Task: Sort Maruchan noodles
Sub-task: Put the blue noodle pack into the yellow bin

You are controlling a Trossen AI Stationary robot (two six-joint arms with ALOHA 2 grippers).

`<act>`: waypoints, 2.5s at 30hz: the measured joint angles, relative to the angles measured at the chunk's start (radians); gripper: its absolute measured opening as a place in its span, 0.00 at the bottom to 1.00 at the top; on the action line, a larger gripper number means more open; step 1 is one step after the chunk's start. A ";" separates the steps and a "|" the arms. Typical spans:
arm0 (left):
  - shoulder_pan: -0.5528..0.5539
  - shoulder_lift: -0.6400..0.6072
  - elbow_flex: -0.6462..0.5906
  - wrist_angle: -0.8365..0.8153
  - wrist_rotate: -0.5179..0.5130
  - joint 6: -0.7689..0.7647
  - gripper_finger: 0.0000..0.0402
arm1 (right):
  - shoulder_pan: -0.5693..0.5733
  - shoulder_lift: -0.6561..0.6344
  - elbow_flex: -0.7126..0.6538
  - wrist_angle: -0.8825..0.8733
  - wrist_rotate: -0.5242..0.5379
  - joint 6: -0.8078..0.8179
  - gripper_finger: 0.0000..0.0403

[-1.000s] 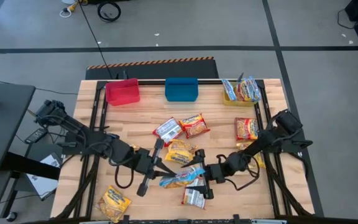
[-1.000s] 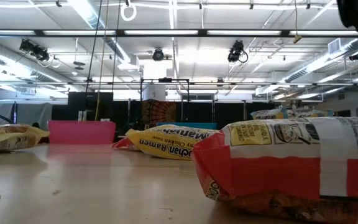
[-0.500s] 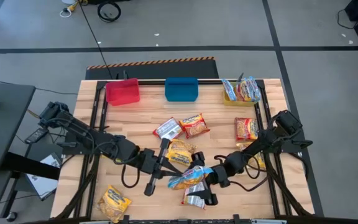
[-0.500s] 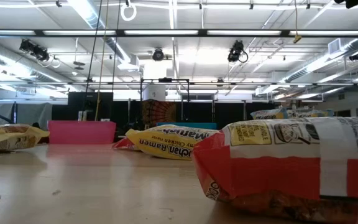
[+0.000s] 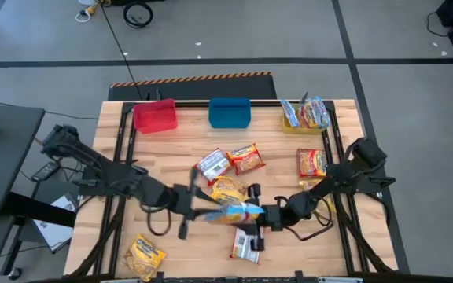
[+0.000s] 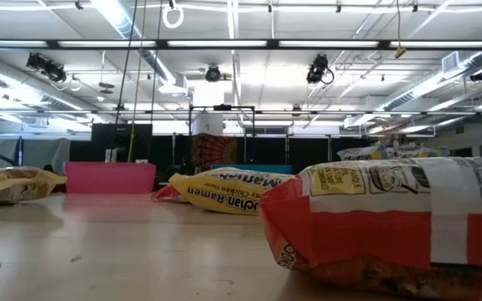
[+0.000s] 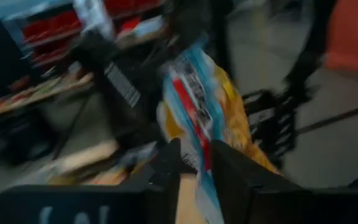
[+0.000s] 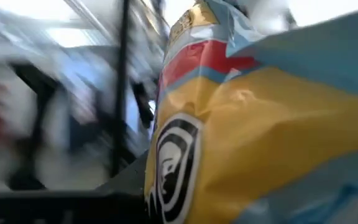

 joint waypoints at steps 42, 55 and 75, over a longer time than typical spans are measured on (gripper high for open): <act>-0.082 -0.027 -0.459 -0.146 -0.215 -0.700 0.38 | -1.445 -0.259 0.327 -2.486 -0.416 0.670 0.38; -0.087 -0.028 -0.459 -0.143 -0.212 -0.691 0.38 | -1.646 -0.091 0.349 -2.474 -0.596 0.663 0.38; -0.034 -0.031 -0.425 -0.117 -0.185 -0.628 0.38 | -1.600 0.002 0.392 -2.416 -0.419 0.733 0.38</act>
